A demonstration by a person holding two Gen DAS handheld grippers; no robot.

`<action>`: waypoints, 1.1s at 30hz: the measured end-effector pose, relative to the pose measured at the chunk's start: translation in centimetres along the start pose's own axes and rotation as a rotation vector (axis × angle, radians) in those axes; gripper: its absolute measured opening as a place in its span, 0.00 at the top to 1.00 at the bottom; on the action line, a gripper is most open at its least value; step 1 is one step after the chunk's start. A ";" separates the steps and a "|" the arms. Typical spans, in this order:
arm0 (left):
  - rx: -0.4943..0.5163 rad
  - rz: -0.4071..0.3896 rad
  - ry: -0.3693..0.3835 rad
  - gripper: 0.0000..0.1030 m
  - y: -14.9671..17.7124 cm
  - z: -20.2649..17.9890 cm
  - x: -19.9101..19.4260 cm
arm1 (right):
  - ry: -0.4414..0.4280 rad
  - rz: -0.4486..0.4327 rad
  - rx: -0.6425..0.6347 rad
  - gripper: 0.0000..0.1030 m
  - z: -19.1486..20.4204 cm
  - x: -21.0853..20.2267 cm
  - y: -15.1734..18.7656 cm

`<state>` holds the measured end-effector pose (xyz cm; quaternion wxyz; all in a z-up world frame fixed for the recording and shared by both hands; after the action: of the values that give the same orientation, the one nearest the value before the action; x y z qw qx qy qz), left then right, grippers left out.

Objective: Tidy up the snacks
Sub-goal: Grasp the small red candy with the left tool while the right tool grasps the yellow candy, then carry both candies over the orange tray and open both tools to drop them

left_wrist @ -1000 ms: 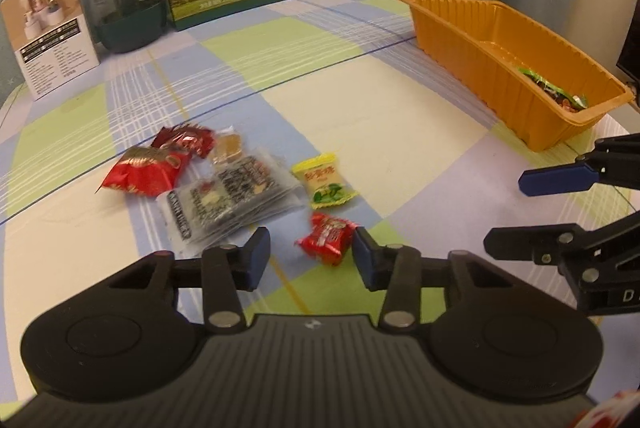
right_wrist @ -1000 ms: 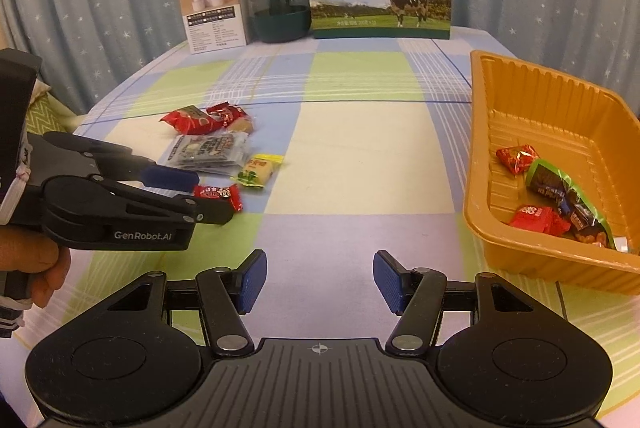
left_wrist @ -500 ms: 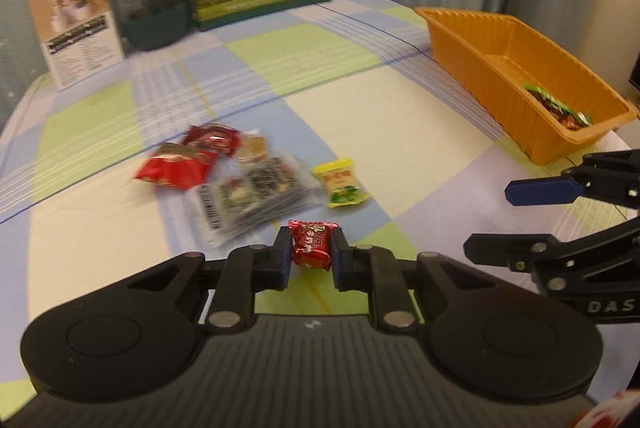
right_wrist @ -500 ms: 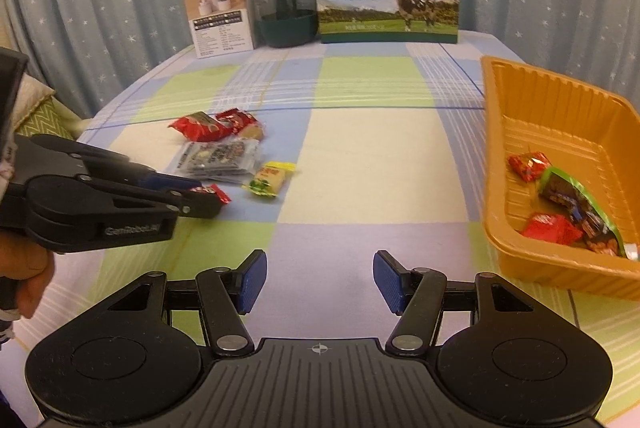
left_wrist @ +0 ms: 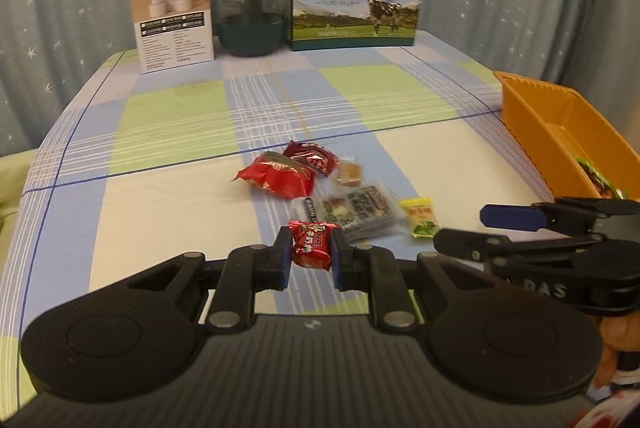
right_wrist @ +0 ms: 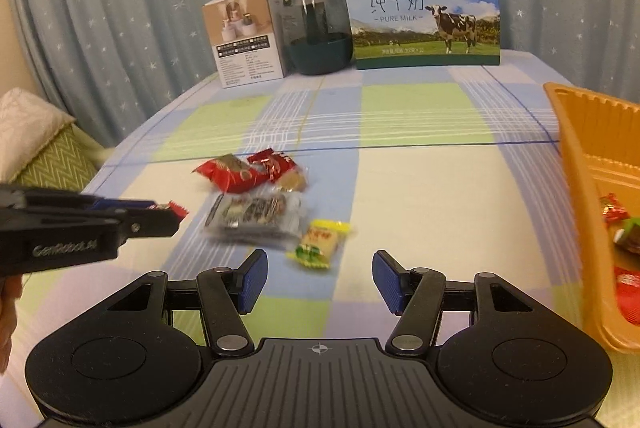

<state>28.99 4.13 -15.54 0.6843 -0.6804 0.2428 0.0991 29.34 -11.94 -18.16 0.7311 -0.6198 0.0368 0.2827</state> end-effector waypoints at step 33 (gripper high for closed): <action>0.002 -0.005 0.045 0.83 0.3 -2.4 0.1 | 0.100 0.011 -0.135 0.79 0.3 0.8 0.8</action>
<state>28.51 1.79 -15.76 0.6795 -0.6824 0.2568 0.0818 29.58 -11.34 -19.12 0.6833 -0.6809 0.0576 0.2573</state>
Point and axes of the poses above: each gripper's, at about its wrist camera, not at the fingertips, and x roughly the way its jaws point, z to its left, y to its underside, the point moved 7 cm from there along x, roughly the way its jaws point, and after that the axes turned 15 degrees about -z, right-handed, at the moved point
